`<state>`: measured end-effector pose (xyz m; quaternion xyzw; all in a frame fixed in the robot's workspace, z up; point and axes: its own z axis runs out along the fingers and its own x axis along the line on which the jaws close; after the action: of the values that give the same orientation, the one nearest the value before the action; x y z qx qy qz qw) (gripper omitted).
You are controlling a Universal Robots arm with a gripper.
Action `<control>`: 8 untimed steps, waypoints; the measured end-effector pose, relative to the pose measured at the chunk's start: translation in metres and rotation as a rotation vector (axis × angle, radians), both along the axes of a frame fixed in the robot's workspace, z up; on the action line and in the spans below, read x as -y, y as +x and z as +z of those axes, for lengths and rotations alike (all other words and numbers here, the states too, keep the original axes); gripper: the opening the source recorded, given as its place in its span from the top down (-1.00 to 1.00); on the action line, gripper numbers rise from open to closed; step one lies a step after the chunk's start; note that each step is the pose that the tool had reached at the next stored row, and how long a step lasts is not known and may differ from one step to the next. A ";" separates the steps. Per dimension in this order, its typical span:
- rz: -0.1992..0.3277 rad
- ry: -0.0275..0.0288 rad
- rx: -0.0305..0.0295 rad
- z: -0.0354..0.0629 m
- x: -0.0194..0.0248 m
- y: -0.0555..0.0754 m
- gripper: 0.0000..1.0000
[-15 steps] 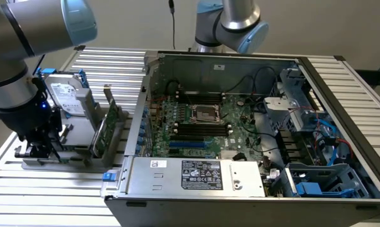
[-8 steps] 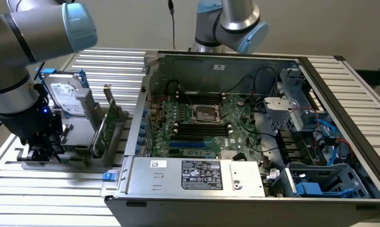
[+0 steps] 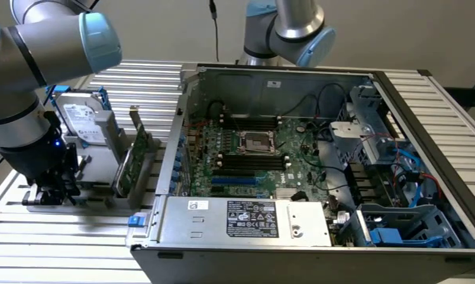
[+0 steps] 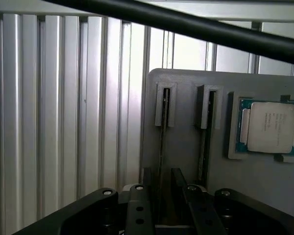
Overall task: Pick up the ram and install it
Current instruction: 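Pick up the ram and move it above insertion slot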
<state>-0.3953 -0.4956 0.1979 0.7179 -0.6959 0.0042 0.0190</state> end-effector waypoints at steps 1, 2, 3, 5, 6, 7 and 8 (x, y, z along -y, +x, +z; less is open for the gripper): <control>0.001 0.0001 -0.0008 -0.0003 0.0003 0.000 0.39; 0.001 0.0000 -0.0014 -0.0003 0.0006 0.000 0.39; 0.003 0.0001 -0.0014 -0.0003 0.0007 0.000 0.39; 0.005 0.0001 -0.0015 -0.0004 0.0009 0.000 0.39; 0.007 0.0001 -0.0013 -0.0004 0.0010 0.000 0.39; 0.009 0.0001 -0.0009 -0.0005 0.0010 0.000 0.39; 0.011 0.0001 -0.0002 -0.0006 0.0010 0.000 0.39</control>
<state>-0.3950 -0.4966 0.1974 0.7218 -0.6919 0.0042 0.0190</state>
